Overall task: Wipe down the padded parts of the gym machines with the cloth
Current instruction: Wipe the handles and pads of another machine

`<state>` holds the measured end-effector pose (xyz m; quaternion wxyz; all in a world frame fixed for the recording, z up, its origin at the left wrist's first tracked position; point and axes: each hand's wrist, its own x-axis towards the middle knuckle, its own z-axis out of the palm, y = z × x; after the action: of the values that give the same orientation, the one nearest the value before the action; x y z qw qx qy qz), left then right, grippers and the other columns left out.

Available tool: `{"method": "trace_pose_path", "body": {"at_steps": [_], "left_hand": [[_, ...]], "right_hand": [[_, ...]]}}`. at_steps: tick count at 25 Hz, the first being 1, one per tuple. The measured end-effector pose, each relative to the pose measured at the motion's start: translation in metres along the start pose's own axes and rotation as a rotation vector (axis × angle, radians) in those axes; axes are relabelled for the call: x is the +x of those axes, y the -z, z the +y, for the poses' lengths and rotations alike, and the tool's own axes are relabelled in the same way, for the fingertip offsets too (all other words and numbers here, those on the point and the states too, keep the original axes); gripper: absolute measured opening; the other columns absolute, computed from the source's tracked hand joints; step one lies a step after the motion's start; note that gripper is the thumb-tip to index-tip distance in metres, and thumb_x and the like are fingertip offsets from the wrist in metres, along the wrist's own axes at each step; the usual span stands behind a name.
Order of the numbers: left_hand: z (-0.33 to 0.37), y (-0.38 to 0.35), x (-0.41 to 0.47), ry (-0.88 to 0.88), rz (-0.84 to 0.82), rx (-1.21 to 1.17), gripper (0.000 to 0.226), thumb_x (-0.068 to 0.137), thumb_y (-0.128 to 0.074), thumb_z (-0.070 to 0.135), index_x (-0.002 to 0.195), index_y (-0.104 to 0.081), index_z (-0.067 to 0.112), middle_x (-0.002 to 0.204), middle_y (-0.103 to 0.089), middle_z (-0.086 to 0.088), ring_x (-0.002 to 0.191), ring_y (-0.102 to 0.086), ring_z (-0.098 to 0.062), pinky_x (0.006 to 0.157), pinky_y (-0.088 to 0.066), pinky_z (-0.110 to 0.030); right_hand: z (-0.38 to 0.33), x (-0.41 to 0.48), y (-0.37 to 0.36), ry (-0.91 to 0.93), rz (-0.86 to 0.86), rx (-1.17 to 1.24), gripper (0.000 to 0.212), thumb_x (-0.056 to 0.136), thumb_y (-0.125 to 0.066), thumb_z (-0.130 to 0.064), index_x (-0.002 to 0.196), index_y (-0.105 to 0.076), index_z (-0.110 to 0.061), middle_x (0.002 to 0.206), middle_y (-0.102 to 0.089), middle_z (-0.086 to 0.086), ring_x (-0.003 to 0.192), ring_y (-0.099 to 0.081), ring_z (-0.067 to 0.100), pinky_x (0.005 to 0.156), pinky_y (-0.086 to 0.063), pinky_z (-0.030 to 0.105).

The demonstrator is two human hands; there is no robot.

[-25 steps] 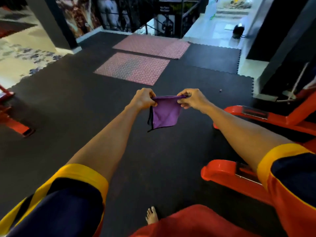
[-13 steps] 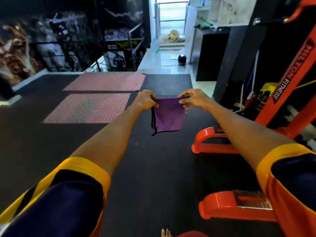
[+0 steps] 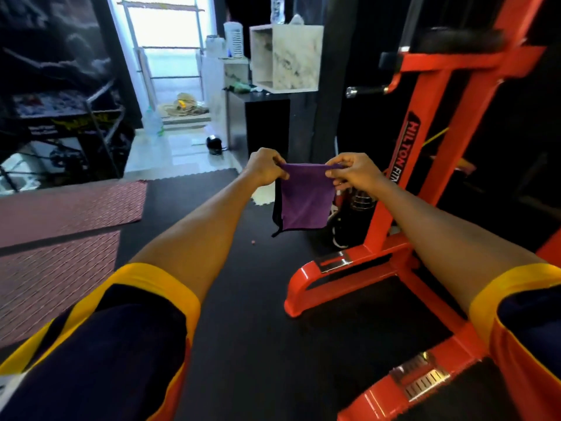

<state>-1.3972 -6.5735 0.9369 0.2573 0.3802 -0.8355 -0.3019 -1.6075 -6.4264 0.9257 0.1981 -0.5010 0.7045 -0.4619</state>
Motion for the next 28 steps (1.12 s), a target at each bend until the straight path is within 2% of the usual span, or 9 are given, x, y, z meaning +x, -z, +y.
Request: {"method": "trace_pose_path", "body": {"at_steps": [3,8,12,14,16,18,20,23,28], "left_hand": [[0.012,0.000,0.047,-0.141,-0.084,-0.013,0.032,0.072,-0.091,0.013,0.101,-0.077,0.012,0.096,-0.073,-0.006,0.092,-0.069,-0.020,0.078,-0.057,-0.030],[0.043,0.003,0.113,-0.318,-0.201,-0.072,0.032,0.074,-0.090,0.016,0.103,-0.076,0.014,0.092,-0.067,0.002,0.088,-0.064,-0.014,0.074,-0.046,-0.022],[0.077,-0.014,0.158,-0.423,-0.261,-0.141,0.031,0.076,-0.088,0.015,0.104,-0.074,0.013,0.091,-0.065,0.004,0.090,-0.060,-0.010,0.080,-0.046,-0.023],[0.097,-0.029,0.182,-0.451,-0.303,-0.175,0.031,0.076,-0.088,0.015,0.103,-0.074,0.013,0.095,-0.067,0.002,0.089,-0.062,-0.011,0.080,-0.047,-0.024],[0.119,-0.048,0.204,-0.487,-0.346,-0.201,0.028,0.077,-0.088,0.013,0.101,-0.073,0.013,0.093,-0.068,0.000,0.080,-0.062,-0.011,0.071,-0.049,-0.023],[0.147,-0.073,0.230,-0.496,-0.392,-0.278,0.023,0.081,-0.082,0.005,0.099,-0.068,0.011,0.086,-0.069,-0.004,0.063,-0.063,-0.010,0.054,-0.052,-0.022],[0.179,-0.104,0.254,-0.481,-0.445,-0.394,0.023,0.086,-0.074,-0.003,0.099,-0.063,0.011,0.084,-0.070,-0.009,0.053,-0.066,-0.010,0.048,-0.055,-0.024],[0.227,-0.144,0.285,-0.498,-0.487,-0.503,0.024,0.089,-0.068,-0.008,0.097,-0.058,0.013,0.084,-0.070,-0.010,0.053,-0.068,-0.013,0.056,-0.061,-0.032],[0.308,-0.212,0.355,-0.536,-0.485,-0.637,0.020,0.090,-0.068,-0.004,0.101,-0.064,0.011,0.094,-0.074,-0.012,0.072,-0.076,-0.023,0.068,-0.064,-0.039]], "right_hand": [[-0.008,0.012,0.015,-0.051,0.136,-0.017,0.017,0.089,-0.077,-0.007,0.100,-0.071,-0.019,0.089,-0.071,0.003,0.066,-0.069,0.009,0.062,-0.061,0.023],[-0.030,0.029,0.038,-0.108,0.355,-0.090,0.017,0.091,-0.075,-0.005,0.098,-0.069,-0.019,0.087,-0.070,0.006,0.061,-0.068,0.006,0.060,-0.061,0.024],[-0.037,0.046,0.069,-0.164,0.514,-0.172,0.017,0.092,-0.074,-0.004,0.098,-0.068,-0.019,0.090,-0.070,0.009,0.061,-0.069,0.008,0.059,-0.062,0.028],[-0.037,0.053,0.089,-0.198,0.551,-0.212,0.017,0.094,-0.071,-0.003,0.106,-0.067,-0.015,0.092,-0.070,0.007,0.058,-0.071,0.010,0.053,-0.061,0.028],[-0.033,0.060,0.112,-0.211,0.572,-0.272,0.017,0.096,-0.069,-0.006,0.111,-0.066,-0.013,0.092,-0.070,0.005,0.061,-0.073,0.015,0.050,-0.059,0.029],[-0.025,0.068,0.146,-0.225,0.610,-0.317,0.016,0.097,-0.068,-0.009,0.113,-0.065,-0.014,0.094,-0.070,0.003,0.066,-0.075,0.020,0.051,-0.059,0.030],[-0.013,0.078,0.184,-0.244,0.651,-0.357,0.015,0.098,-0.068,-0.010,0.112,-0.066,-0.015,0.095,-0.071,0.004,0.068,-0.076,0.020,0.052,-0.059,0.030],[0.004,0.097,0.238,-0.258,0.742,-0.387,0.013,0.098,-0.067,-0.010,0.109,-0.066,-0.016,0.096,-0.072,0.007,0.068,-0.076,0.017,0.052,-0.060,0.029],[0.026,0.136,0.329,-0.303,0.840,-0.486,0.018,0.098,-0.066,-0.008,0.098,-0.063,-0.026,0.094,-0.071,0.004,0.069,-0.074,0.013,0.054,-0.060,0.029]]}}
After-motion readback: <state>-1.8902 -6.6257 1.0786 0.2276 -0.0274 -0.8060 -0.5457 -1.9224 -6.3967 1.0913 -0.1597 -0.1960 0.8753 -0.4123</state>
